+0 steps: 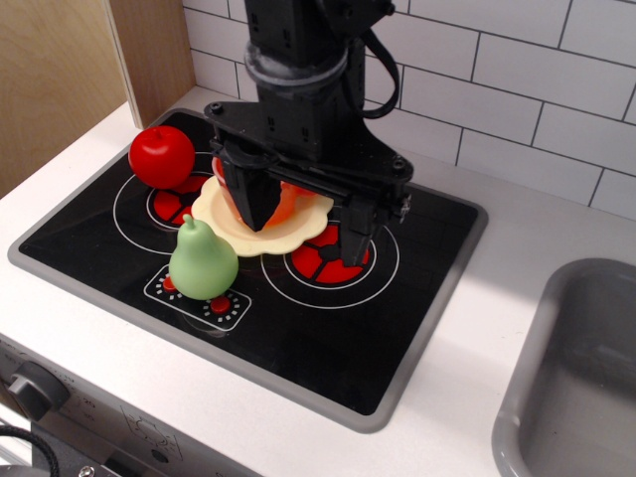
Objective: Take cup off plate
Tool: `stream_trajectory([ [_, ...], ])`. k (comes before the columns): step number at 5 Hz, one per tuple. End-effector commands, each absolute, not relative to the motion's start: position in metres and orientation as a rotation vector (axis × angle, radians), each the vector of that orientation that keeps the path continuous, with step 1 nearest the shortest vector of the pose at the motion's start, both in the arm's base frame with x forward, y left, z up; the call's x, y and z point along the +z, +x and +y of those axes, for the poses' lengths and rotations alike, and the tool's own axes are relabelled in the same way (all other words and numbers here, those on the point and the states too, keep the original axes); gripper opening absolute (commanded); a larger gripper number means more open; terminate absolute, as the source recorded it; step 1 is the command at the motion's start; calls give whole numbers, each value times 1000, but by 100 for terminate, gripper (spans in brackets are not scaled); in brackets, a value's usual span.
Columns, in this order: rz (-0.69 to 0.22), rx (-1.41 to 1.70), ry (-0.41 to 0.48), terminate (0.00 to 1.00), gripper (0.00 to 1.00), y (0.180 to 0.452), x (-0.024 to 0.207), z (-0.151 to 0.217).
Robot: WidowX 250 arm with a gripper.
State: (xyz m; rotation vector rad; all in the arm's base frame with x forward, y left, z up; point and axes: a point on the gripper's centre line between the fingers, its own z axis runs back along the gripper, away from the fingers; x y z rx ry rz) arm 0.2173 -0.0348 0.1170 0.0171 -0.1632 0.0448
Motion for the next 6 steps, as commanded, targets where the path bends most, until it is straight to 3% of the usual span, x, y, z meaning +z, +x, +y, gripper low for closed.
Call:
stream_trajectory([
  [1, -163, 45, 17, 0, 100, 217, 117, -35],
  [3, -244, 553, -75, 0, 100, 245, 118, -46],
  [4, -228, 805, -61, 0, 100, 257, 116, -46],
  [6, -278, 1303, -21, 0, 100, 272, 107, -30],
])
